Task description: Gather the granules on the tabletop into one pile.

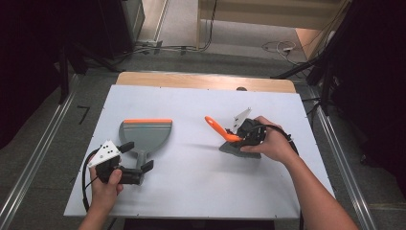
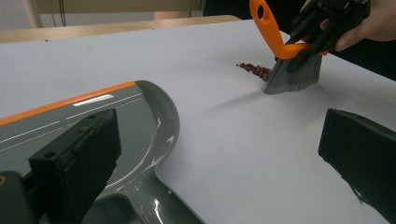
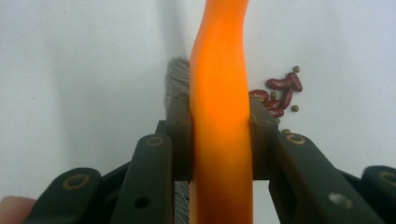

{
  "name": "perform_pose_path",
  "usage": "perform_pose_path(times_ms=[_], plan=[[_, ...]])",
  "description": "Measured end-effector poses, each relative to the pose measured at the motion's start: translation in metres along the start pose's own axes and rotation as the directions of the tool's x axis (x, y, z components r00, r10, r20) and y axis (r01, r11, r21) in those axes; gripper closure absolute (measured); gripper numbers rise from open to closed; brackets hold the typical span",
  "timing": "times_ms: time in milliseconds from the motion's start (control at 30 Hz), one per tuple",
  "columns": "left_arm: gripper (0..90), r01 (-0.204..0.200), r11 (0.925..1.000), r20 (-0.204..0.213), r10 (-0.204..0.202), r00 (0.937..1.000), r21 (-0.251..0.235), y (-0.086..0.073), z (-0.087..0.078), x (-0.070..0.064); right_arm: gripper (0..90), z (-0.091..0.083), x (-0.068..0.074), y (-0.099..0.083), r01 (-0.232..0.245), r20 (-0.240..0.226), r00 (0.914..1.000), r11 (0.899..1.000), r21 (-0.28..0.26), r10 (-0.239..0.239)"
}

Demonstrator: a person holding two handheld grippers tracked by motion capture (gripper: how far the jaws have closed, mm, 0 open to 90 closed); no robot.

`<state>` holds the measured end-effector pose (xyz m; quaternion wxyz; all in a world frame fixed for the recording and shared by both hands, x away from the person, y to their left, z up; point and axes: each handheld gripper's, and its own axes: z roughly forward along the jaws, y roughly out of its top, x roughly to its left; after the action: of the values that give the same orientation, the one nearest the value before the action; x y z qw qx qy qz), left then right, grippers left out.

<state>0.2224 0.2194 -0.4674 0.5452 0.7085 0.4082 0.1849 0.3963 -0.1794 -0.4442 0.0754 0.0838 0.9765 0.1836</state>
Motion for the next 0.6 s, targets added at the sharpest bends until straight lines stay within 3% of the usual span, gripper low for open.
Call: perform_pose_path(times_ms=[600], plan=[[0.0, -0.003, 1.0000, 0.006, 0.003, 1.0000, 0.003, -0.001, 0.004, -0.002, 67.8, 0.003, -0.017, 0.008, -0.010, -0.001, 0.9999, 1.000, 0.002, 0.010]])
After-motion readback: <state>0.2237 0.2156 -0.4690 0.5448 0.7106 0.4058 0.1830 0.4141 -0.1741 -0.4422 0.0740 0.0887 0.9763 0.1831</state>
